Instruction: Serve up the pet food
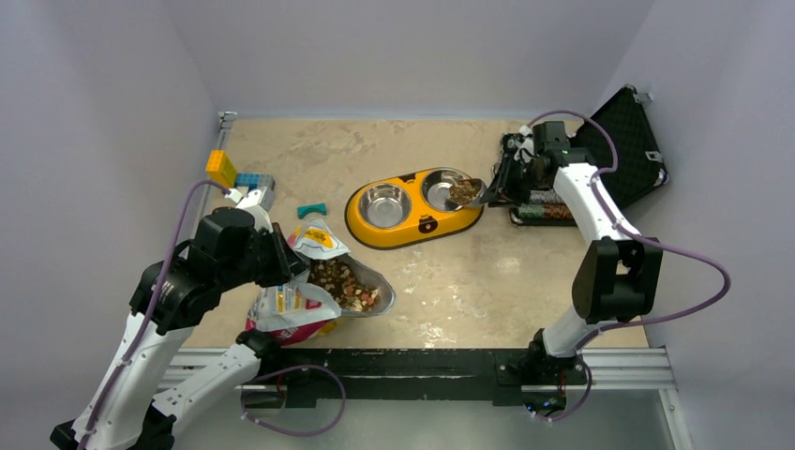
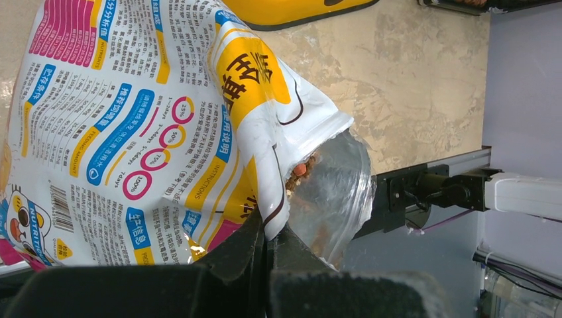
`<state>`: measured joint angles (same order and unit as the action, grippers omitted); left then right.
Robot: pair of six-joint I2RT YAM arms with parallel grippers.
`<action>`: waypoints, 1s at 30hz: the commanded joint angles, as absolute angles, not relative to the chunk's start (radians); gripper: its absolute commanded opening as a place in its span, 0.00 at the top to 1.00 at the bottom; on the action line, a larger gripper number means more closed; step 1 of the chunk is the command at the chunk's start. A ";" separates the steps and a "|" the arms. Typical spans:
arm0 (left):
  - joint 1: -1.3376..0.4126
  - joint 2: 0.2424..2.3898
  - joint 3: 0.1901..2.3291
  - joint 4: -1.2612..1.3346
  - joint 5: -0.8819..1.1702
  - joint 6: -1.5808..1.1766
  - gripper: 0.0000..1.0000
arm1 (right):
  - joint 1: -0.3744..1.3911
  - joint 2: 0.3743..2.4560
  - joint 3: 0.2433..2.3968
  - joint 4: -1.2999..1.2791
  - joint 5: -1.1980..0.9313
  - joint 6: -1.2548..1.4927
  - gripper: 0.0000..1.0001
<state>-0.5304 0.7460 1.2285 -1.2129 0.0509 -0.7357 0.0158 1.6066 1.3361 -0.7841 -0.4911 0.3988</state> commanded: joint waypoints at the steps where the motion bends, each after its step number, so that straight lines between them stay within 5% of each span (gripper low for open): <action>1: -0.529 0.744 1.230 -1.142 0.060 -0.701 1.00 | 0.107 1.629 1.468 -0.911 -0.314 0.341 1.00; 24: -0.528 0.732 1.225 -1.156 0.066 -0.695 1.00 | 0.459 1.927 1.998 -1.237 0.251 0.263 1.00; 30: -0.529 0.725 1.217 -1.157 0.064 -0.702 1.00 | 0.533 1.912 1.987 -1.270 0.417 0.231 1.00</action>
<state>-0.5304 0.7395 1.2133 -1.1954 0.0708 -0.7136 0.4957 1.9591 1.9663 -1.2285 0.2565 0.2646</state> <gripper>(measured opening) 0.018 0.272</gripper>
